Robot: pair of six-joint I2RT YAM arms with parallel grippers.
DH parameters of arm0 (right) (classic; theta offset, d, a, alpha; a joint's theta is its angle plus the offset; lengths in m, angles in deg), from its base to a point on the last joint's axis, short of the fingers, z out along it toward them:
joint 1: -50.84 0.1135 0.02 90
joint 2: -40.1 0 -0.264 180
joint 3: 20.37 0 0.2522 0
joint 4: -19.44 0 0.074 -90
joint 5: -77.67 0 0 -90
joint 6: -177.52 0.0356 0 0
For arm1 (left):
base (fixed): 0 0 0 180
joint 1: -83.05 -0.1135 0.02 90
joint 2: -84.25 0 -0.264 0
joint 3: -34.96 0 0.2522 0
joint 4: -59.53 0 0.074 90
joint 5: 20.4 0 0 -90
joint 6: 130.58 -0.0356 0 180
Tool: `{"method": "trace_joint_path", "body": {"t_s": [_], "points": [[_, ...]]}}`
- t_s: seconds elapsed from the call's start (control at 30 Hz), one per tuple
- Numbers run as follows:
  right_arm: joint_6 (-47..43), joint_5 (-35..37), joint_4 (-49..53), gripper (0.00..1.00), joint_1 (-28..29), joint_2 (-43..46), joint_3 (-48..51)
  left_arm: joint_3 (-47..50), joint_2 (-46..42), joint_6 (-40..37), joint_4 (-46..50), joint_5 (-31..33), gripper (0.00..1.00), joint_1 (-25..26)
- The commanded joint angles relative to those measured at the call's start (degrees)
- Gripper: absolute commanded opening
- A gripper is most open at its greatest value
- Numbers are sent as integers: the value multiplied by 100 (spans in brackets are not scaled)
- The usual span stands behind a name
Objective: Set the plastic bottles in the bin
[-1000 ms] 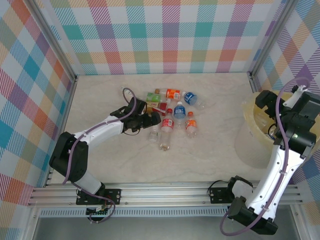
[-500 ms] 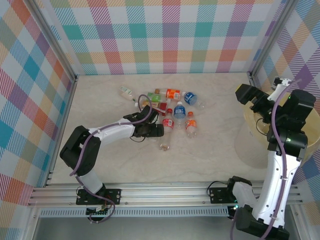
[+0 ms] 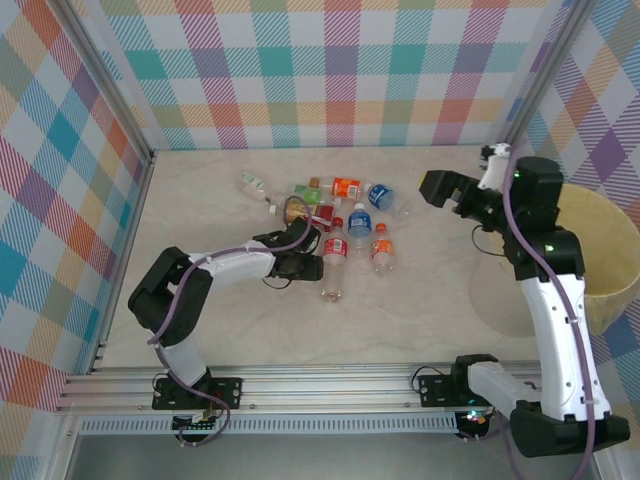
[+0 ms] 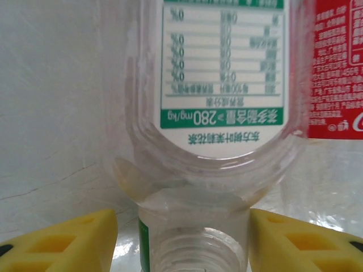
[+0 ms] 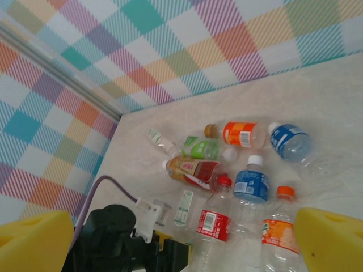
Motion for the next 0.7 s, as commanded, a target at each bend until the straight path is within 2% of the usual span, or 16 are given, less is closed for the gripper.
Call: {"method": "trace_joint_path", "body": {"t_s": [0.0,0.1,0.23,0.37,0.67], "points": [[-118,807,-242,100,618,-253,28,31,144,-126,-88,222,58,125],[-31,1426,-335,100,1085,-497,84,36,235,-120,-164,307,56,195],[239,1502,-632,100,1343,-733,247,70,318,-81,-217,469,52,235],[367,1489,-800,100,1479,-933,377,80,259,-40,-182,546,42,244],[753,1858,-870,100,1499,-1013,543,317,-390,-31,-200,732,32,239]]}}
